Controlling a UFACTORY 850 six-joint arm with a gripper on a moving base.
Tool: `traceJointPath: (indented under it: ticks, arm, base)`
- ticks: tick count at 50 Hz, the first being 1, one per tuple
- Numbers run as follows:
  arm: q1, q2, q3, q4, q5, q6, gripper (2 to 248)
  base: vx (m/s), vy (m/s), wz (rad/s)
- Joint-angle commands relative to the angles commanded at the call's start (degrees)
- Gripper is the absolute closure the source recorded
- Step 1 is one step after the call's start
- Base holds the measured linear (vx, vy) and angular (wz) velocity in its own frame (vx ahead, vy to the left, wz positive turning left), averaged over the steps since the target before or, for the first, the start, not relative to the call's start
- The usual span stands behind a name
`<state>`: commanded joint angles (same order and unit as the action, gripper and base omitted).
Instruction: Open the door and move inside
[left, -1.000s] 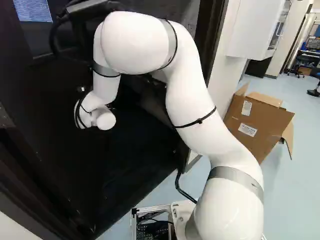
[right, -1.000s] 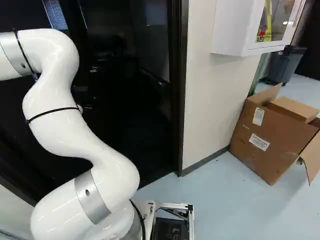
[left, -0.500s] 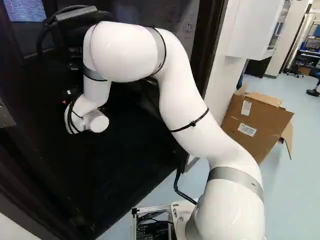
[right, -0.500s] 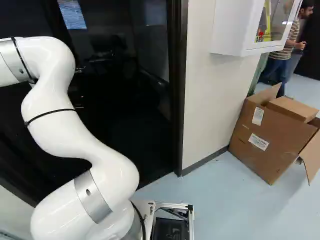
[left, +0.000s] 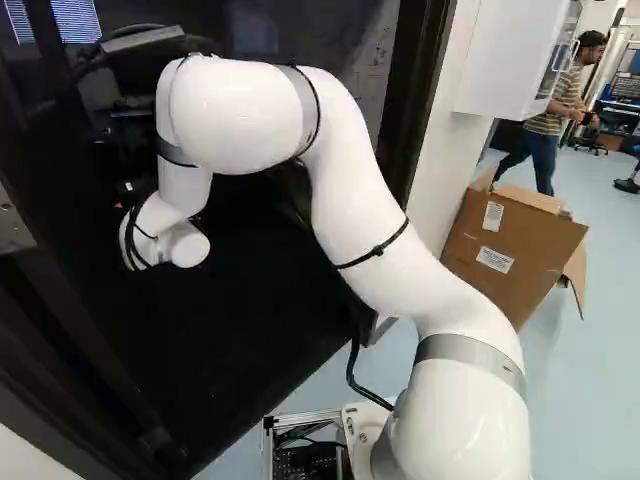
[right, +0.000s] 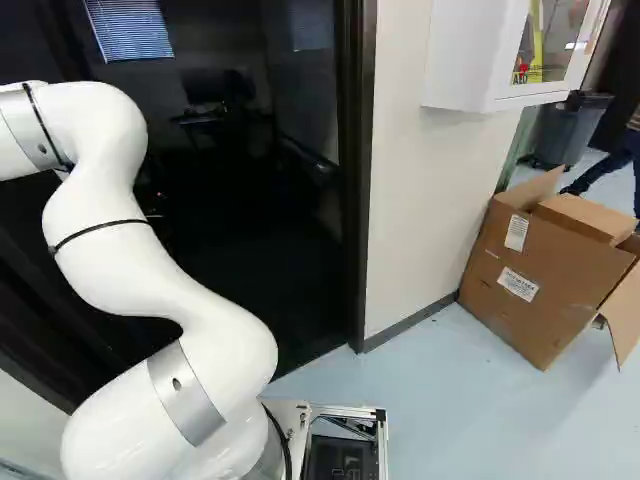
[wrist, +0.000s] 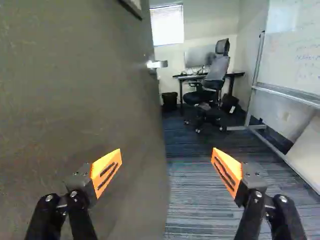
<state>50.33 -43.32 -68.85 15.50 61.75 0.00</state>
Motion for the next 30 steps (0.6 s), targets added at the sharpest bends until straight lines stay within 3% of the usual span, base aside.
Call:
traceJointPath:
  ticks: [30]
  arm:
    - [-2.40, 6.19, 8.75, -0.59, 0.00, 0.00, 3]
  base:
    - [0.000, 0.000, 0.000]
